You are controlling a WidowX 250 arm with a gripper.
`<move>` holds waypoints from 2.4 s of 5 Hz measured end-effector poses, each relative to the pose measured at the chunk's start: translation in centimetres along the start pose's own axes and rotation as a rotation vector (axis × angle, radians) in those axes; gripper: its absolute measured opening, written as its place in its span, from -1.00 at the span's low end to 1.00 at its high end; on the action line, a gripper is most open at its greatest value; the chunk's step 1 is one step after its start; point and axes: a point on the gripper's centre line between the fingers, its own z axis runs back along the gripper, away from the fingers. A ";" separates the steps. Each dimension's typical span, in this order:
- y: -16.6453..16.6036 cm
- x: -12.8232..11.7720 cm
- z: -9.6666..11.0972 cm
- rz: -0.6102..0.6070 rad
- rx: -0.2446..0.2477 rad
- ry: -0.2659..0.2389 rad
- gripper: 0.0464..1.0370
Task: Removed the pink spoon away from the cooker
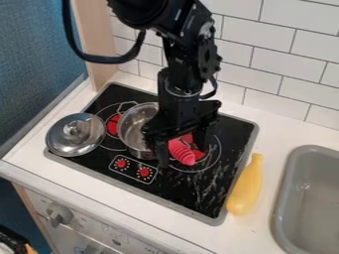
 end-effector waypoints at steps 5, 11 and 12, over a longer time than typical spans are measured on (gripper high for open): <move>-0.5 -0.5 -1.7 -0.004 -0.030 0.022 0.81; -1.2 0.5 3.5 -0.023 -0.147 -0.015 -0.26; -2.1 1.7 4.9 0.040 -0.132 -0.039 -0.26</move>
